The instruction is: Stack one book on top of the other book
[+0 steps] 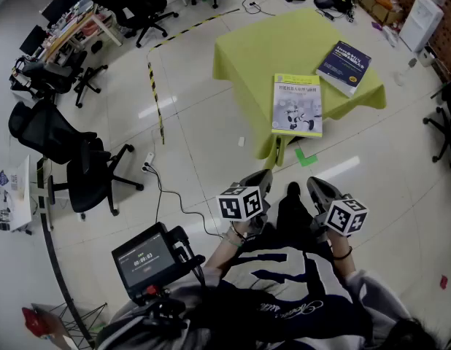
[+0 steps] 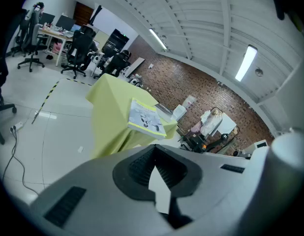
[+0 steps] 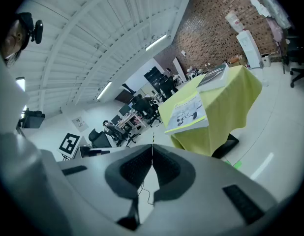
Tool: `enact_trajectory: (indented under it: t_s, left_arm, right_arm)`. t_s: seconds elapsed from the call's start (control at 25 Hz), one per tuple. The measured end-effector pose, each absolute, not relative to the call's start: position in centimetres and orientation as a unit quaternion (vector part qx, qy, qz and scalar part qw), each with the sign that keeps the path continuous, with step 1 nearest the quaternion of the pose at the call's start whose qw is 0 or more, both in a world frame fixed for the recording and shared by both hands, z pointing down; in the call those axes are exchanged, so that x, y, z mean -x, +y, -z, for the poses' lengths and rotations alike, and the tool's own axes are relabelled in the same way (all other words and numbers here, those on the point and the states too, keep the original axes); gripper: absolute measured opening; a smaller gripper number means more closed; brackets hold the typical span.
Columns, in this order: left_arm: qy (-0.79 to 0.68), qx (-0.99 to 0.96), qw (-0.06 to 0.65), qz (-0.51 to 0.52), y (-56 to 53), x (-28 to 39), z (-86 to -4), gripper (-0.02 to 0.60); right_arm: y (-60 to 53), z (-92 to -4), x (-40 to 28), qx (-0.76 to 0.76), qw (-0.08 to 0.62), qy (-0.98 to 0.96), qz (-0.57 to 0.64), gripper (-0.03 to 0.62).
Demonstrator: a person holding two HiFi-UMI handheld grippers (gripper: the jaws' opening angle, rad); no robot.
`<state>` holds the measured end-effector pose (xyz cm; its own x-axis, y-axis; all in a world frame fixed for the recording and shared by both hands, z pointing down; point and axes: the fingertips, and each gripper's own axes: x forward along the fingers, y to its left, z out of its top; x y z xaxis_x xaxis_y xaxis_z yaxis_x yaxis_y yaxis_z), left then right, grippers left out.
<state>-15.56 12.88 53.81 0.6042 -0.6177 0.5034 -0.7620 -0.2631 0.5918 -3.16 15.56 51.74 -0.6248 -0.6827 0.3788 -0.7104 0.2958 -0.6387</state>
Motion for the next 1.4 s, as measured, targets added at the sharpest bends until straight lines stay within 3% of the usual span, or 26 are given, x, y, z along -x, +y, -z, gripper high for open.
enact_trajectory:
  t_s: [0.28,0.44,0.8,1.16,1.24,1.4]
  left_arm:
    - [-0.470,-0.763,0.437,-0.077,4.9,14.4,-55.4,0.005]
    - [-0.485,-0.749,0.443,-0.086,2.1,13.6,-56.1,0.005]
    - [-0.494,-0.729,0.461,-0.107,-1.9,12.3,-59.5,0.005]
    - [-0.489,-0.709,0.496,-0.112,-3.5,11.6,-61.4,0.008]
    - [-0.493,-0.704,0.499,-0.109,-3.8,11.7,-61.5,0.008]
    - [-0.494,-0.699,0.506,-0.106,-4.2,11.9,-61.9,0.058]
  right_arm:
    - [6.4,-53.5,-0.8,-0.425,0.031,-0.806,-0.412,0.023]
    - [1.5,-55.0,-2.7,-0.406,0.033,-0.802,-0.437,0.126]
    - [-5.1,-62.2,-5.9,-0.379,0.048,-0.766,-0.516,0.233]
    - [-7.8,-65.2,-4.8,-0.328,0.035,-0.745,-0.579,0.224]
    - [-7.9,-64.9,-4.5,-0.310,0.032,-0.748,-0.586,0.144]
    - [-8.0,-63.9,-4.5,-0.276,0.008,-0.749,-0.602,0.092]
